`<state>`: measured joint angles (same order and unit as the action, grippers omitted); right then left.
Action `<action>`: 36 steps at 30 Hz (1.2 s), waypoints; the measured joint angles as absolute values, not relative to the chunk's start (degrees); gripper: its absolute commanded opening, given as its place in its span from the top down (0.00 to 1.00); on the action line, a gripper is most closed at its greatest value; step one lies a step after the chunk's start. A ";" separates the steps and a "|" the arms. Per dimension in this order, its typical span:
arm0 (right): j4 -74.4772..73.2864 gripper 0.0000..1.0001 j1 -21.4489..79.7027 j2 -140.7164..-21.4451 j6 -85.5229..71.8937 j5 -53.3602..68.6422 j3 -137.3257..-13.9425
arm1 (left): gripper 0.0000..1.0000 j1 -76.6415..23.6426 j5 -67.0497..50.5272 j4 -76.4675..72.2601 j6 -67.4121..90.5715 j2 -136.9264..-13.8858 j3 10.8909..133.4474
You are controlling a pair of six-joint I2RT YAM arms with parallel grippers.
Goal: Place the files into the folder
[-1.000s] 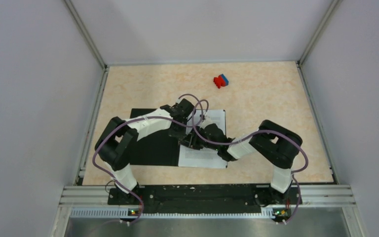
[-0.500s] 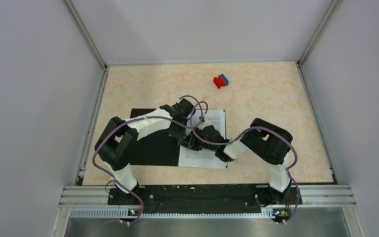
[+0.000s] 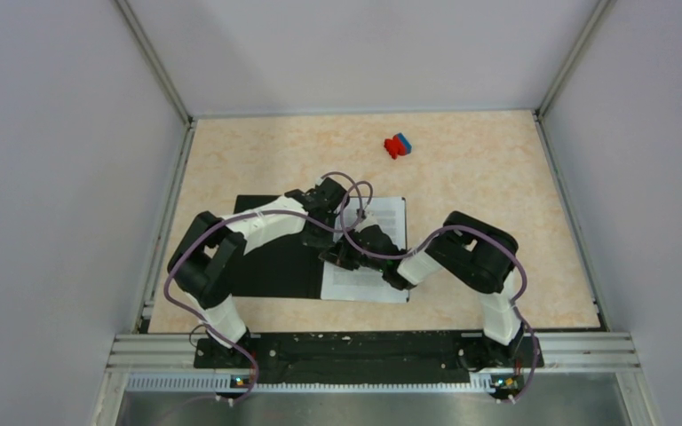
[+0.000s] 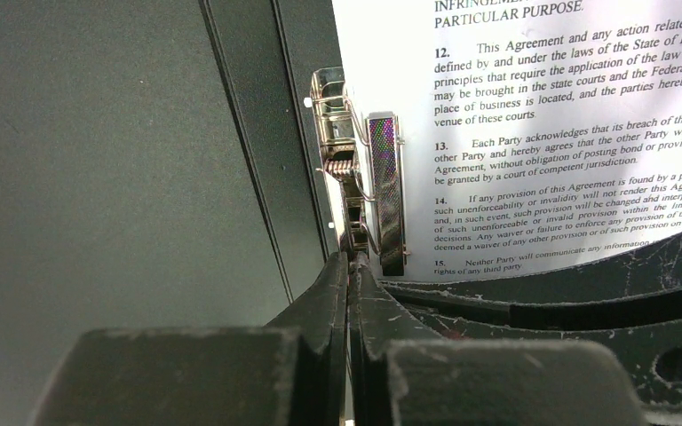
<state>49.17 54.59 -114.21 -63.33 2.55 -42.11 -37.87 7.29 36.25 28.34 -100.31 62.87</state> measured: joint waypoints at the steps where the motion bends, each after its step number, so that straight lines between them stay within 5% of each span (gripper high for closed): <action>1: 49.04 1.00 54.59 -114.21 -63.70 2.44 -42.11 | 1.00 -37.87 7.29 36.07 28.32 -100.22 62.83; 4: 48.75 1.00 54.59 -114.21 -64.82 2.26 -42.11 | 0.99 -37.87 7.29 35.99 28.29 -99.79 62.81; 15: 48.62 1.00 54.72 -114.96 -68.99 2.00 -42.13 | 0.70 -37.12 7.07 37.80 27.33 -99.26 63.66; 36: 45.15 1.00 54.70 -114.96 -72.66 2.00 -44.75 | 0.74 -34.85 6.09 45.01 26.20 -102.61 70.72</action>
<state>45.15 54.70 -114.96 -72.66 2.00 -44.75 -34.85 6.09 45.01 26.20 -102.61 70.72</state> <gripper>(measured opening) 0.009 0.278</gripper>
